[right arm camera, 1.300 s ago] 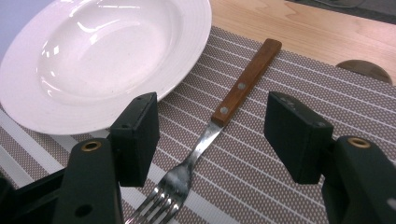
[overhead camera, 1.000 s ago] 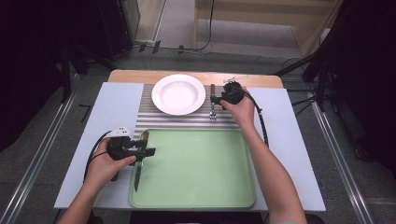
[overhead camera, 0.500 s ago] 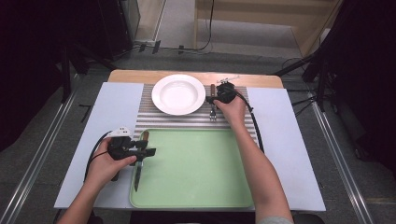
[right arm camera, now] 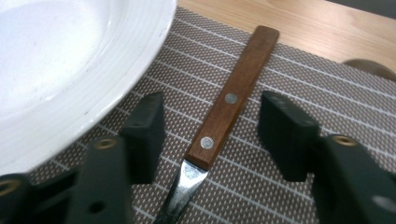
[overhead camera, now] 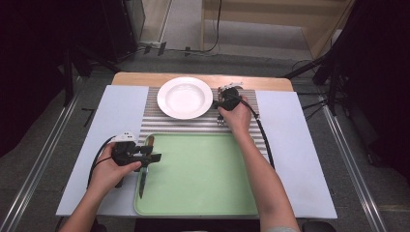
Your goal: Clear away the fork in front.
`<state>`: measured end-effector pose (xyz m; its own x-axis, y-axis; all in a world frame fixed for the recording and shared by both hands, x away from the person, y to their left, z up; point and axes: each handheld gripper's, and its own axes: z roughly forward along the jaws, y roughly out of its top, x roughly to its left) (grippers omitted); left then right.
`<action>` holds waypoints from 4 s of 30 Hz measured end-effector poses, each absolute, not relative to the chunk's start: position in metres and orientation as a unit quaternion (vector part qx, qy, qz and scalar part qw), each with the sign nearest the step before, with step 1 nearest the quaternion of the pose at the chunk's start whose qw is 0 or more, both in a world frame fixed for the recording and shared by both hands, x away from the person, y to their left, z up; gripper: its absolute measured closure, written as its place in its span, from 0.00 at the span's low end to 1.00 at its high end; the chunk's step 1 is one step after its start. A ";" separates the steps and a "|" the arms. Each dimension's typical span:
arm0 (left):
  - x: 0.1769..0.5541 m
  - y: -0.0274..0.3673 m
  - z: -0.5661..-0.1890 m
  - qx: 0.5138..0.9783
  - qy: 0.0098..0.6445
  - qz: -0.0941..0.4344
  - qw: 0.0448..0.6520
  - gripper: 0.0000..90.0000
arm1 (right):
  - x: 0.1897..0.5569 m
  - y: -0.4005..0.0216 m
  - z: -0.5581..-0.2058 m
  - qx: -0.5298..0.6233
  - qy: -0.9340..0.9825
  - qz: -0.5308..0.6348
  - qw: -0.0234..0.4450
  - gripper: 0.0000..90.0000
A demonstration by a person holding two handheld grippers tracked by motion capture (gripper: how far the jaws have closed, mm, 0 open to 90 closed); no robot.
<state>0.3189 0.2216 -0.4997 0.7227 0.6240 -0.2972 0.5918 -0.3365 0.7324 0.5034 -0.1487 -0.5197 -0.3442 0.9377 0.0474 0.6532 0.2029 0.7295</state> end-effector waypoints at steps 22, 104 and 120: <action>0.319 0.222 -0.500 0.817 0.375 0.019 0.438 0.45 | 0.493 -0.130 -0.521 0.569 0.717 0.325 0.239 0.78; 0.344 0.189 -0.459 0.800 0.346 -0.002 0.491 0.44 | 0.372 -0.178 -0.465 0.475 0.731 0.475 0.119 0.84; 0.352 0.173 -0.448 0.790 0.340 -0.006 0.509 0.44 | 0.334 -0.161 -0.468 0.449 0.728 0.505 0.115 0.84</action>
<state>0.3518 0.1729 -0.4481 0.7683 0.5319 -0.3560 0.5440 -0.2497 0.8010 0.3342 -0.1608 -0.4678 -0.5711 0.7698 0.2852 0.5367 0.0872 0.8393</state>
